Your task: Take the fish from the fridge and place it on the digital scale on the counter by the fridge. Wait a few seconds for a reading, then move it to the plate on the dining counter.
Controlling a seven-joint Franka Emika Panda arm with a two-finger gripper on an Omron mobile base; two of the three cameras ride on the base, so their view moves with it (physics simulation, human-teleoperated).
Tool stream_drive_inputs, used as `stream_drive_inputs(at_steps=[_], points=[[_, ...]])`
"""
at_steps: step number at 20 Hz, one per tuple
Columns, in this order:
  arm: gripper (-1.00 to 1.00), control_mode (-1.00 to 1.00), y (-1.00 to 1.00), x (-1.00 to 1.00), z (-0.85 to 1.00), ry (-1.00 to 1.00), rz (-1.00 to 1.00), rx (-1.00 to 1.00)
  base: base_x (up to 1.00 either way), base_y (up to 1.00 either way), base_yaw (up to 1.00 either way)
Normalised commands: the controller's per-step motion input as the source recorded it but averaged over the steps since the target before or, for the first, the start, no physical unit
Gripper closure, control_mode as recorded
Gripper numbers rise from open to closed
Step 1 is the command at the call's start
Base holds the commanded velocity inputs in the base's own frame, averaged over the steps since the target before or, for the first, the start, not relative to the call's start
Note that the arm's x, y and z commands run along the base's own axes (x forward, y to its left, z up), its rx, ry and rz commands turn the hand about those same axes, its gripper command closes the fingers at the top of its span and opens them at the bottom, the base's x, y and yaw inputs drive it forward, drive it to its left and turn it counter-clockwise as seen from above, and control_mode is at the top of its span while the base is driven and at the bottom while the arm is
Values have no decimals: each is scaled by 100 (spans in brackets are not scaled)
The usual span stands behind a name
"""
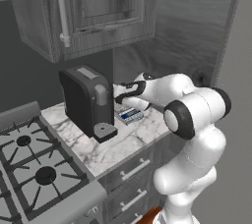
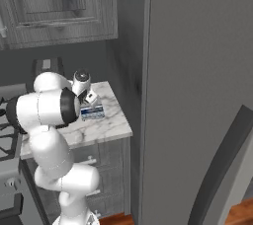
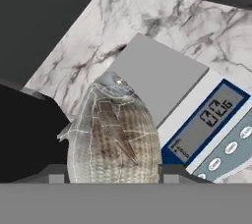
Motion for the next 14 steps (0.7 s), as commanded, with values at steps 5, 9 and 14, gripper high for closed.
stream_drive_inputs(at_steps=[5,9,14], points=[[100,-100,-6,-100,98,-32,0,-6,0,0,0],[100,-100,-19,-100,100,-25,-3,-13,0,0,0],[100,-100,-17,-100,100,-14,-3,-12,0,0,0]])
